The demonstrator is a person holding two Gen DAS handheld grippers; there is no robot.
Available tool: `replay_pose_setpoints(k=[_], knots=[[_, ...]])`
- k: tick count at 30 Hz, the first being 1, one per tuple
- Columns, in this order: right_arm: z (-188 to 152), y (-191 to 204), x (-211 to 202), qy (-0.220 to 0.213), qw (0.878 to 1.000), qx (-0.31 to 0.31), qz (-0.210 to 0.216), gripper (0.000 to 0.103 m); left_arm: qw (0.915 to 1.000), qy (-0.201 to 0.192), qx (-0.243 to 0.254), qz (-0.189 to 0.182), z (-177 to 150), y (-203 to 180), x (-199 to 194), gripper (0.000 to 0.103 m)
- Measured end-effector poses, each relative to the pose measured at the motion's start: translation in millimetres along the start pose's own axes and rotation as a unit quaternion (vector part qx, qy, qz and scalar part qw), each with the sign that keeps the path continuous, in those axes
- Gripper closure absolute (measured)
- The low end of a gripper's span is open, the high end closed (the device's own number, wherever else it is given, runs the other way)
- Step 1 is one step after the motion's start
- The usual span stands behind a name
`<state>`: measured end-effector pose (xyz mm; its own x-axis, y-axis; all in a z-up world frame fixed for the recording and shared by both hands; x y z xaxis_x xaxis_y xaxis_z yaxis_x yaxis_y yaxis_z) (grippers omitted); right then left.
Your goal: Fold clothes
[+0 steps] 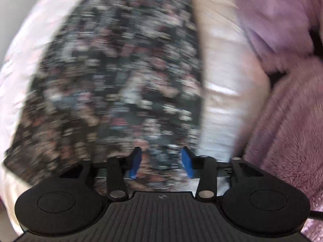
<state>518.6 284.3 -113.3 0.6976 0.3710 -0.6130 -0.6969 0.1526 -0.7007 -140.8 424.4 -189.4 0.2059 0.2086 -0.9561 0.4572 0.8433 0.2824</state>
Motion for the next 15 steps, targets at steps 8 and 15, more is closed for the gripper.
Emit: replay_pose_setpoints(k=[8,15], knots=[[-5.0,-7.1,-7.3,0.005,1.0,0.019,-0.006,0.097,0.9978,0.054,0.038,0.006,-1.9,-35.8,48.8,0.051],[-14.4,-7.2,-16.0,0.01,1.0,0.021,-0.008,0.097,0.9926,0.081,-0.037,0.082,-26.7,-17.8,50.3,0.093]])
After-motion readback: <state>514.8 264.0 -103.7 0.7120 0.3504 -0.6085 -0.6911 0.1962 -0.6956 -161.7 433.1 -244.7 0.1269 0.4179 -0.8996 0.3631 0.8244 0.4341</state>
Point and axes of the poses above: each gripper's, at about its wrist camera, not at the fingertips, and x roughly the way its jaws point, y to its left, z to its top, the point moved 8 cm from there along x, roughly the way its jaws point, and after that the axes turned 5 degrees about z, right-handed, at the moved point
